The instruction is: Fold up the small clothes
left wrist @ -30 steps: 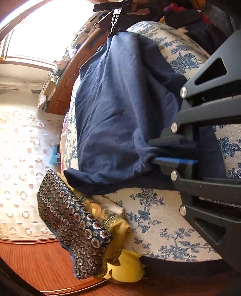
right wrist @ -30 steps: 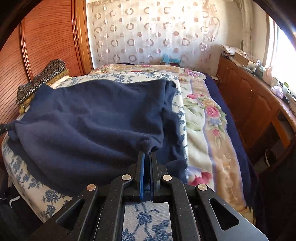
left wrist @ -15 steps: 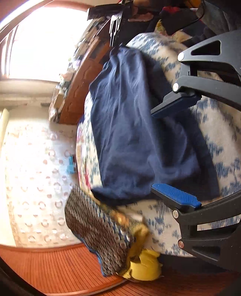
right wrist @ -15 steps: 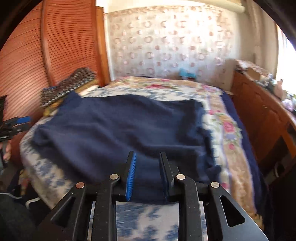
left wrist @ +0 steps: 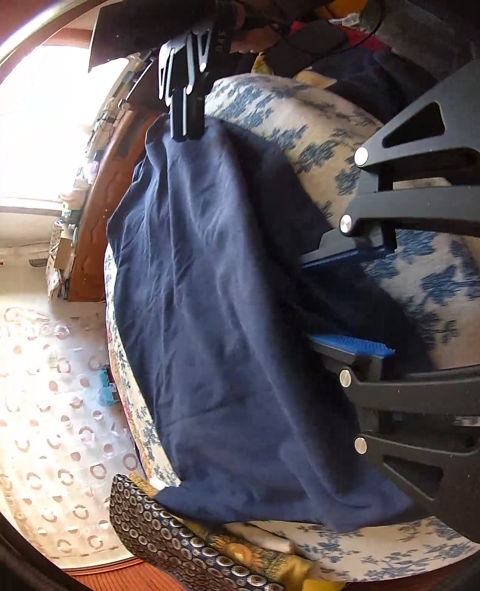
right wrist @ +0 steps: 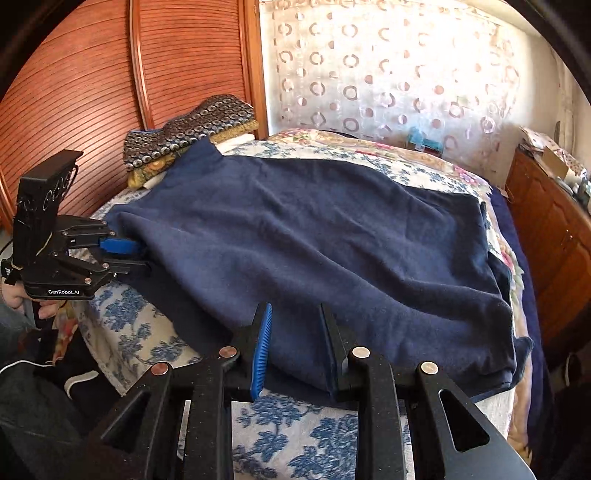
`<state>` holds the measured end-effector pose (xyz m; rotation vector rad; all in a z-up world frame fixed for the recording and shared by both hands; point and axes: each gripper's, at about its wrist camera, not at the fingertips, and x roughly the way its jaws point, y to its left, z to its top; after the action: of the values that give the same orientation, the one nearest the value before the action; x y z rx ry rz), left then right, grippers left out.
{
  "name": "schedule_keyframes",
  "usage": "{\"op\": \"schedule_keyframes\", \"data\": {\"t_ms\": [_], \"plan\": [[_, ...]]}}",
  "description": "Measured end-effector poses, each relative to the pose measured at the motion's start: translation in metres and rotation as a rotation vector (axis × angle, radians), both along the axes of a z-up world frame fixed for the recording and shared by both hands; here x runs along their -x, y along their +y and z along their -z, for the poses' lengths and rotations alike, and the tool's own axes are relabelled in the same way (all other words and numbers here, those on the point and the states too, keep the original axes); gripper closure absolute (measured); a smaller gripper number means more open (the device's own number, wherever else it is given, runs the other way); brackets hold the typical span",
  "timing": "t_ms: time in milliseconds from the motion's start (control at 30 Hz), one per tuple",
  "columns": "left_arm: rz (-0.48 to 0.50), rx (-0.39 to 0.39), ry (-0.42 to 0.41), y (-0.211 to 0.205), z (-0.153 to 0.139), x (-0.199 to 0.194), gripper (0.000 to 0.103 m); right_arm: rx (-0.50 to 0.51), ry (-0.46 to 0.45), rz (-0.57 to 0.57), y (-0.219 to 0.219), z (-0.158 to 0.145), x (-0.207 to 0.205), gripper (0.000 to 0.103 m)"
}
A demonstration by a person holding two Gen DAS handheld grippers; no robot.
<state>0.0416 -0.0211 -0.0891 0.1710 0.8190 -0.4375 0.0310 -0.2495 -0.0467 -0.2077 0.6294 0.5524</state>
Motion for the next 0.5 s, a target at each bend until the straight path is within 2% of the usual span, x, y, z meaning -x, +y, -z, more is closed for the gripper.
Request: {"op": "schedule_keyframes", "data": {"t_ms": [100,167,300,433,500], "plan": [[-0.001,0.01,-0.009,-0.003,-0.002,-0.007,0.068,0.008,0.005,0.02,-0.002,0.0,-0.004,0.077],[0.001,-0.01,-0.012,-0.008,0.0,-0.013,0.068,0.009,0.007,0.024,0.0,0.002,-0.004,0.077],[0.029,-0.057,0.005,-0.018,0.009,-0.022,0.06,0.009,0.01,0.031,0.0,0.003,-0.001,0.077],[0.033,-0.067,-0.005,-0.021,0.009,-0.025,0.061,0.002,0.011,0.036,-0.003,0.003,-0.001,0.077],[0.045,-0.075,-0.01,-0.021,0.009,-0.024,0.09,-0.005,0.013,0.04,-0.006,0.004,0.0,0.077]]}}
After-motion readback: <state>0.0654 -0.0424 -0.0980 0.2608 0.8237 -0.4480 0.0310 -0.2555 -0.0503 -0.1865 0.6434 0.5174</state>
